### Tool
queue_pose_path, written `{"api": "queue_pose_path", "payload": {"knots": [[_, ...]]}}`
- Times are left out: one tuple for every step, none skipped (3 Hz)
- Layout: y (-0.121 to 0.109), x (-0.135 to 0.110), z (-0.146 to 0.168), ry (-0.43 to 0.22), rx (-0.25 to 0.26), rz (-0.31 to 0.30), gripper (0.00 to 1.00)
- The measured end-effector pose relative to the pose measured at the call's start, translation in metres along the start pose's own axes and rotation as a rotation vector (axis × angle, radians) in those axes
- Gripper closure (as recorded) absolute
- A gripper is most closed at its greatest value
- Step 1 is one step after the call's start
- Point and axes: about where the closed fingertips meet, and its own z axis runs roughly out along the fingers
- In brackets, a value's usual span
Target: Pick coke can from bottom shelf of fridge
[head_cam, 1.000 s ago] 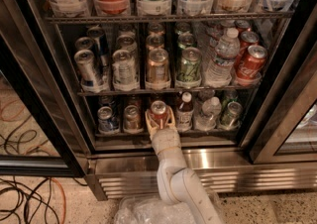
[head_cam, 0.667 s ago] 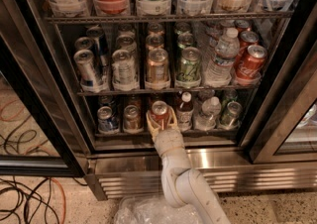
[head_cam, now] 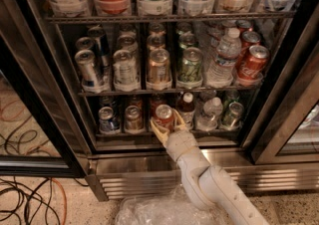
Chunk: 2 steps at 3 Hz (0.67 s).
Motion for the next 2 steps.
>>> {"api": "queue_pose_path", "payload": {"knots": [[0.015,-0.008,-0.014,0.013,-0.144,0.029,1.00],[0.022,-0.022,-0.014,-0.006,-0.183,0.010,1.00]]}}
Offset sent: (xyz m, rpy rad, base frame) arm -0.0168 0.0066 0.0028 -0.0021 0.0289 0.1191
